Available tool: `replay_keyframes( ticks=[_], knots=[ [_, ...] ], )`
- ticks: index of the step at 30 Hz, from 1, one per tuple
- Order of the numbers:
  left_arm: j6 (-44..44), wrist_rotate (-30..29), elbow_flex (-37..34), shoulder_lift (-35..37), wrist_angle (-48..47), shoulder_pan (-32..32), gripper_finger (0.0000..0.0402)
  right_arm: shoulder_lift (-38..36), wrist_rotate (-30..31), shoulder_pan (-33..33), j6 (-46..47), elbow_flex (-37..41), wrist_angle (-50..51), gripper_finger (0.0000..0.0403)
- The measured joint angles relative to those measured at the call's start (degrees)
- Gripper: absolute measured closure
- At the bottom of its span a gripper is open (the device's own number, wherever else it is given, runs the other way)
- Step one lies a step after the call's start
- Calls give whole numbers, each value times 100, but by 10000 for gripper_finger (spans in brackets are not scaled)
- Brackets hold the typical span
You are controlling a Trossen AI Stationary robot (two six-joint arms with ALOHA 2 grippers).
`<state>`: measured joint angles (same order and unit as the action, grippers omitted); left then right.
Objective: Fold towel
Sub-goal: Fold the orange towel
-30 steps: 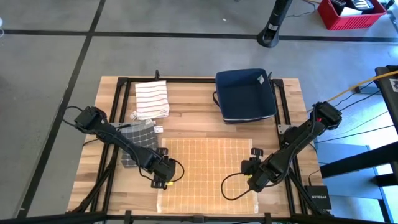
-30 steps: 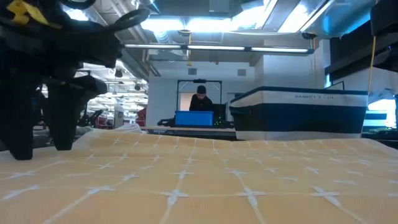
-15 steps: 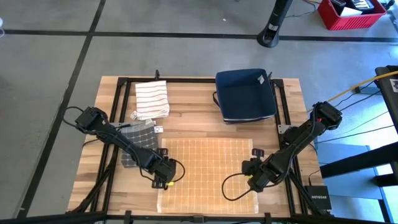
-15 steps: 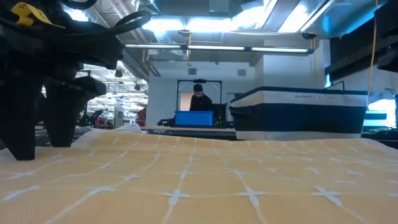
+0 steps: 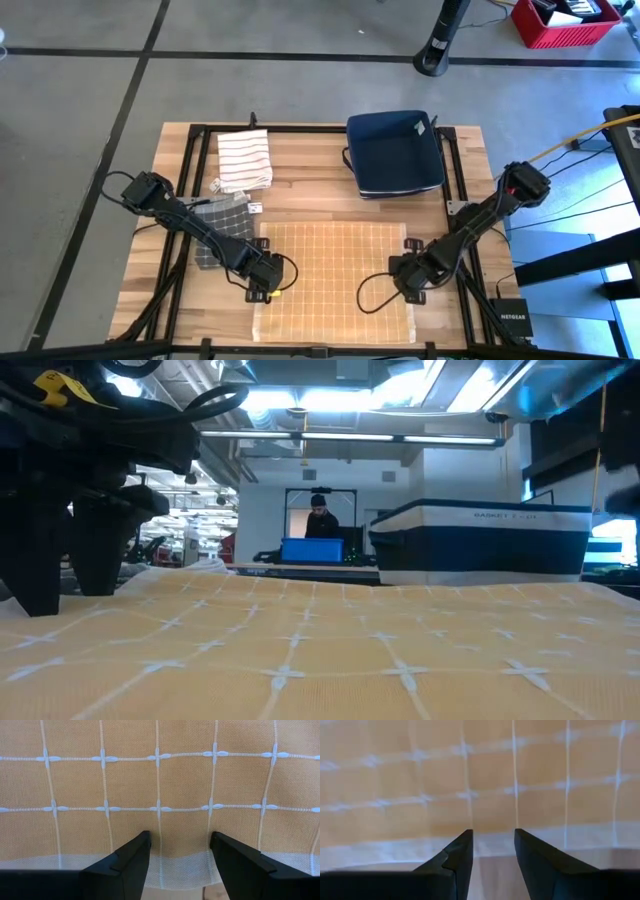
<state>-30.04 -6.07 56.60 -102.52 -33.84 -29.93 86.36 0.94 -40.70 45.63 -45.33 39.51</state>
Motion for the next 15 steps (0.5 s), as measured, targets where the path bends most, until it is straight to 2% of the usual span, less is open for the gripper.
replay_keyframes(
  ticks=[6,12,15],
  knots=[
    [-128,36,-3,-4,-1,0,196,-459,317,234,-89,-83,-82,238],
    [-169,38,-3,-7,-1,0,196,-415,174,292,-254,20,-270,150],
    [-171,42,-5,-7,-1,0,196,-334,71,205,-260,119,-264,123]
  ],
)
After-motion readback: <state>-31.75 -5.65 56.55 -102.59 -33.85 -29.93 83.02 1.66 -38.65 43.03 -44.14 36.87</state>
